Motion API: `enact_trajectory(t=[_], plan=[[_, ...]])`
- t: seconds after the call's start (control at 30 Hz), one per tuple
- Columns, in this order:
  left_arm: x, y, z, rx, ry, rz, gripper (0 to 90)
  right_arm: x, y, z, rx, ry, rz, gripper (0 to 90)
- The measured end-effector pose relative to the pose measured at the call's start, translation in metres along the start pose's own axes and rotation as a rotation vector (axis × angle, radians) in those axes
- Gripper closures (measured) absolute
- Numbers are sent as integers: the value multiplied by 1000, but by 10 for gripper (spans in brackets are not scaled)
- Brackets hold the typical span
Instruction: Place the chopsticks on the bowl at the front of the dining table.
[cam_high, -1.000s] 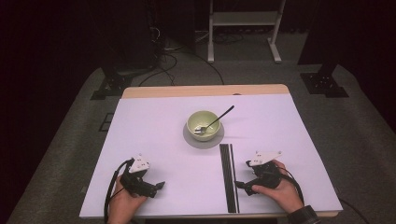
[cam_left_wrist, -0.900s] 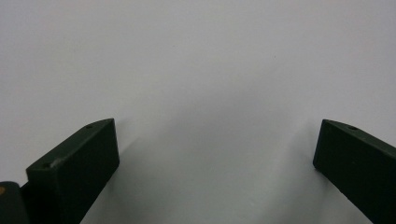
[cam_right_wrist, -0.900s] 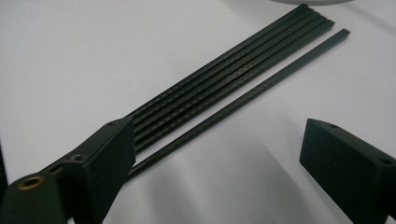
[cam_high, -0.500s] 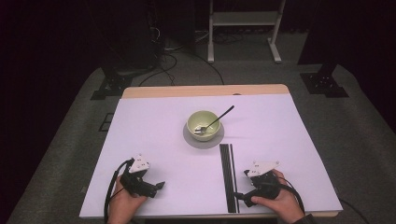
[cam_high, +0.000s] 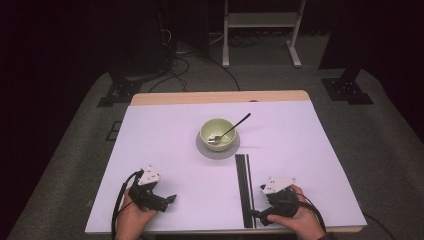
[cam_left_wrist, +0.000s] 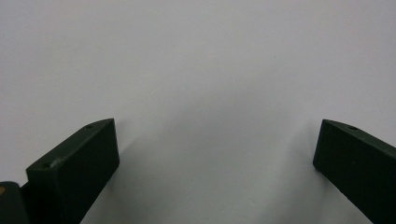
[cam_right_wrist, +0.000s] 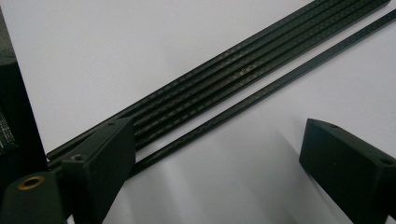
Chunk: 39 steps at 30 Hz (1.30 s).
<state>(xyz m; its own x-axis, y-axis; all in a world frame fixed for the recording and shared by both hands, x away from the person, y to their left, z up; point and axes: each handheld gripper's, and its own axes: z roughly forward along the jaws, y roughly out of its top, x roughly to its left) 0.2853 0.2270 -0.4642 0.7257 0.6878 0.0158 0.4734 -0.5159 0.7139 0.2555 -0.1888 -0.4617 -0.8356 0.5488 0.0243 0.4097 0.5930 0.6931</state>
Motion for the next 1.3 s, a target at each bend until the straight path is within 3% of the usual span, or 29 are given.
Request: enact_trajectory(t=[0.73, 1.3], plan=[[0, 0, 0, 0, 0, 0, 0, 2, 0, 0, 9, -18, -20, 91], [0, 0, 0, 0, 0, 0, 0, -8, -7, -8, 24, -45, 11, 91]])
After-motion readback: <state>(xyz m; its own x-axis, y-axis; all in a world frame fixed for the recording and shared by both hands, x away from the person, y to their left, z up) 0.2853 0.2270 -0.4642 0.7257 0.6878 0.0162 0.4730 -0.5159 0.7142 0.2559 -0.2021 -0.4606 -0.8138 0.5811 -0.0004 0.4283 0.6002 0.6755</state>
